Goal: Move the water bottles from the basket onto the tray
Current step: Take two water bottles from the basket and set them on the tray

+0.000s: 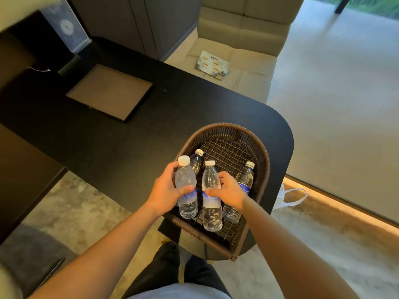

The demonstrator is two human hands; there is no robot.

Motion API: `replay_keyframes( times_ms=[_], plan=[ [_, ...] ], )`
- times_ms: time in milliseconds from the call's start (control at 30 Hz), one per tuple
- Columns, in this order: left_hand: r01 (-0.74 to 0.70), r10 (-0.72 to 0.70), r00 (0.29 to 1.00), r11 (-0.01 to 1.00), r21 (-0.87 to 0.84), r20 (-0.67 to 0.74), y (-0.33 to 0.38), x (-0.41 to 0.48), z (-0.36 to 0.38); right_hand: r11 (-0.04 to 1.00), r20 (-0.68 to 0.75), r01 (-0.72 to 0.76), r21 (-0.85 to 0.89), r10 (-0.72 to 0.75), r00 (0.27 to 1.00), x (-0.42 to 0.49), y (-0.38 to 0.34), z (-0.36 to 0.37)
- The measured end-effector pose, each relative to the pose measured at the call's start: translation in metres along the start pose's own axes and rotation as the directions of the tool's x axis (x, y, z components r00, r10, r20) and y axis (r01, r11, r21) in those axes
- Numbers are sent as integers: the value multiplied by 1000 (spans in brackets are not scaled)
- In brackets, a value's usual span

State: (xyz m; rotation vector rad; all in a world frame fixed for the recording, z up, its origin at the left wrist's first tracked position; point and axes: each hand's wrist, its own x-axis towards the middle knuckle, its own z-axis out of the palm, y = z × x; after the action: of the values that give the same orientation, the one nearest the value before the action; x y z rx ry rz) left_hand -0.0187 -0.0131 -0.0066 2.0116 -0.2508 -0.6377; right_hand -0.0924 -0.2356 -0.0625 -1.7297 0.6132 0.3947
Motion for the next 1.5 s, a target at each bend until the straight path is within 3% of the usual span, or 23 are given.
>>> replay_keyframes(
  times_ms=[233,433,800,1033,1233,1500],
  plan=[
    [-65,61,991,997,-28,-118,23,-11,-8,976,-81,210,-51,-213,974,-34,-12,-5],
    [-96,97,965,995,16,-242,50,-14,-37,892,-198,438,-114,-453,869,-48,-56,-15],
    [-125,155,904,987,101,-399,69,33,-133,803,-193,564,-194,-595,780,-7,-173,12],
    [-137,182,891,981,134,-415,45,115,-221,790,-243,555,-259,-610,754,76,-235,76],
    [-154,188,923,980,125,-337,7,218,-315,871,-293,426,-244,-485,824,182,-297,142],
    [-165,210,934,971,173,-288,-31,348,-412,905,-362,369,-214,-424,830,308,-382,217]
  ],
)
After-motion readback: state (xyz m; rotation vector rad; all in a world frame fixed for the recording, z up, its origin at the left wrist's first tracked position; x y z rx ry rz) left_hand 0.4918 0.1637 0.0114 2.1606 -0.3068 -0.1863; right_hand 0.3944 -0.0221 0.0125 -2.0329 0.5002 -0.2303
